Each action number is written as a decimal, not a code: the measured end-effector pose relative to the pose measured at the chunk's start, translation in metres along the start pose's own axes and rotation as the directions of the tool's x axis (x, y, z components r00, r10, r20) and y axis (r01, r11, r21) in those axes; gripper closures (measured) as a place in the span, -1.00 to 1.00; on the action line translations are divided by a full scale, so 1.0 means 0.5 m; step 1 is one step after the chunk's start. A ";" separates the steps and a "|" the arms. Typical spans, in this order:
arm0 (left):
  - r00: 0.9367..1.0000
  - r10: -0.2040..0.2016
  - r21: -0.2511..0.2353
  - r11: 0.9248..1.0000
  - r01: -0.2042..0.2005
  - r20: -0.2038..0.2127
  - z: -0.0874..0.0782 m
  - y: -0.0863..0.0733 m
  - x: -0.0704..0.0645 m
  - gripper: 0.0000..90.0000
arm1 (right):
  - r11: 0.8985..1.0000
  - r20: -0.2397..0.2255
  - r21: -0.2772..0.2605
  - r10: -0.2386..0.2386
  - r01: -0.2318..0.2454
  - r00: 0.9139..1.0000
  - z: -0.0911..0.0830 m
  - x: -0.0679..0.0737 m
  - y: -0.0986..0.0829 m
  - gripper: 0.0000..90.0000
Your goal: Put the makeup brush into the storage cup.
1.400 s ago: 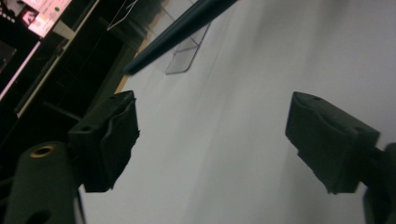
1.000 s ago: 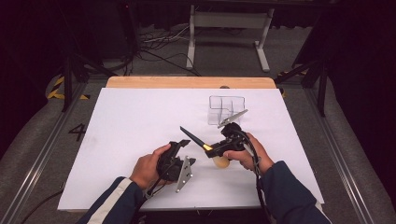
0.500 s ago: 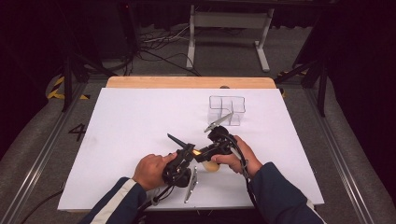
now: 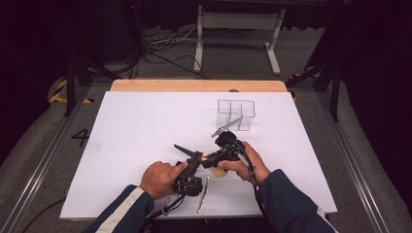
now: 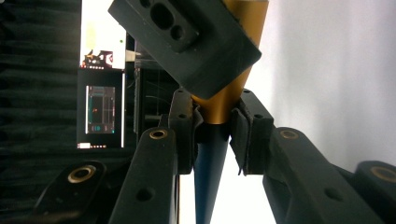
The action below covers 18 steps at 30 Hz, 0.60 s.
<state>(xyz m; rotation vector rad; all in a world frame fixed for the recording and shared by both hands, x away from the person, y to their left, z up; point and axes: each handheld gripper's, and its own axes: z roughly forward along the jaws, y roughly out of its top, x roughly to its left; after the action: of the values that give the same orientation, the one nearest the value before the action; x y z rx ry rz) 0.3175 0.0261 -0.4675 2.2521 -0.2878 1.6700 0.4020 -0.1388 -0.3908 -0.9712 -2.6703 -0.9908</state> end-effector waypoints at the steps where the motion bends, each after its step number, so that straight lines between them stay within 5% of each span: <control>1: 1.000 -0.011 -0.009 1.000 0.011 0.007 0.000 -0.001 0.002 0.60 | 1.000 -0.014 -0.003 0.006 -0.006 1.000 -0.002 0.000 0.000 0.26; 2: 0.999 -0.030 -0.003 1.000 0.030 0.013 0.000 -0.003 0.001 0.60 | 1.000 -0.025 -0.012 0.009 -0.009 1.000 -0.005 -0.003 0.000 0.03; 6: 0.997 -0.061 -0.001 0.998 0.062 0.042 0.002 -0.009 0.008 0.60 | 0.997 -0.028 -0.071 0.033 -0.035 0.999 -0.037 -0.019 -0.007 0.02; 8: 0.995 -0.084 -0.002 0.996 0.084 0.054 0.004 -0.012 0.008 0.61 | 0.992 -0.005 -0.121 0.016 -0.016 1.000 -0.065 -0.027 -0.013 -0.05; 11: 0.992 -0.108 0.001 0.994 0.108 0.072 0.005 -0.017 0.012 0.60 | 0.980 0.097 -0.191 -0.031 0.049 0.995 -0.104 -0.027 -0.021 -0.13; 15: 0.986 -0.140 0.016 0.990 0.139 0.094 0.005 -0.022 0.020 0.60 | 0.945 0.303 -0.250 -0.132 0.213 0.944 -0.147 -0.013 -0.045 -0.20; 16: 0.986 -0.140 0.016 0.990 0.139 0.094 0.005 -0.022 0.020 0.61 | 0.945 0.303 -0.250 -0.132 0.213 0.944 -0.147 -0.013 -0.045 -0.20; 17: 0.983 -0.155 0.012 0.988 0.155 0.101 0.005 -0.024 0.021 0.61 | 0.931 0.355 -0.265 -0.147 0.250 0.923 -0.157 -0.009 -0.054 -0.21; 18: 0.981 -0.162 0.015 0.987 0.161 0.104 0.005 -0.026 0.024 0.61 | 0.920 0.375 -0.281 -0.156 0.272 0.914 -0.164 -0.008 -0.063 -0.22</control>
<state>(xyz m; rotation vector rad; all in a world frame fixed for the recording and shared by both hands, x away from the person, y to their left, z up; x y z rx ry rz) 0.3276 0.0376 -0.4583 2.3043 -0.1199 1.4757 0.3779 -0.2103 -0.3455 -1.0013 -3.0185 -1.4779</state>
